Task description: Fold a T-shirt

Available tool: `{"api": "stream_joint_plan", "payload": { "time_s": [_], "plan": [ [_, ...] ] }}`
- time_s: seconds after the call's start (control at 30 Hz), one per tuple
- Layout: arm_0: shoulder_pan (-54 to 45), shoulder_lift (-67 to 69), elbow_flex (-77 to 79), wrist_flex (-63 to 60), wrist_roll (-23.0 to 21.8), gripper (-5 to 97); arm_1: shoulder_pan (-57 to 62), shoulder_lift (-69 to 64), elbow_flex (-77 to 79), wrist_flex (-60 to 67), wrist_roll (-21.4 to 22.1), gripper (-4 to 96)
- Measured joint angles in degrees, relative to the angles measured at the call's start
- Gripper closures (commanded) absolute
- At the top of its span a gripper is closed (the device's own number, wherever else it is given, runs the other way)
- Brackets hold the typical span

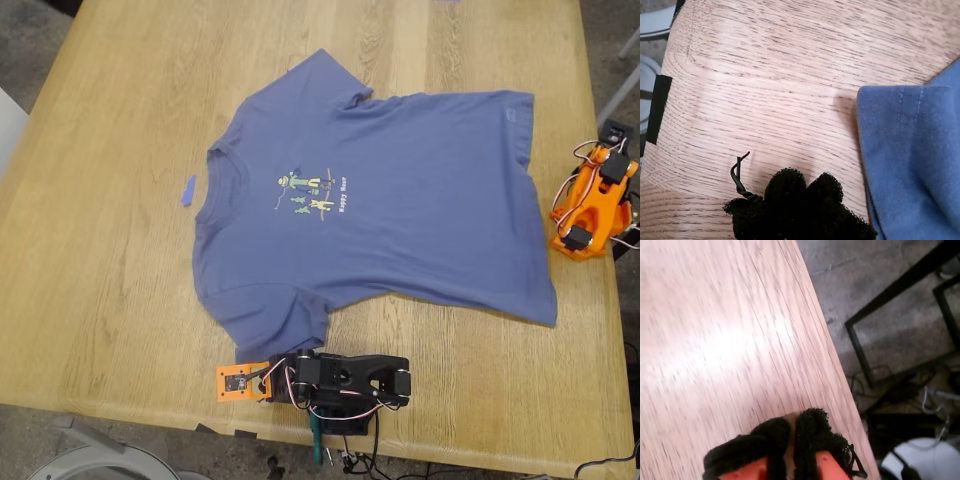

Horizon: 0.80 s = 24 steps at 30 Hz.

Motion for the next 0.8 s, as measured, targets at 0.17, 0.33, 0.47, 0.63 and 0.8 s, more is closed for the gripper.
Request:
{"api": "stream_joint_plan", "payload": {
  "time_s": [0.17,0.33,0.47,0.63,0.8],
  "plan": [
    [0.0,0.0,0.0,-5.01,2.72,92,-2.55,0.0,-2.46,-8.35,1.85,76.5],
    [2.02,0.0,0.0,-17.4,2.64,84,-8.44,0.0,-9.58,-10.37,8.44,75.6],
    [5.19,0.0,0.0,-21.62,2.64,79,-13.54,0.0,-17.05,-9.67,14.77,75.1],
    [10.81,0.0,-5.27,-19.78,2.64,72,-22.94,-2.55,-31.82,-4.31,16.87,71.1],
    [19.78,-0.79,-17.84,-5.54,2.64,65,-39.81,-8.96,-50.36,11.43,15.56,65.6]
  ]
}}
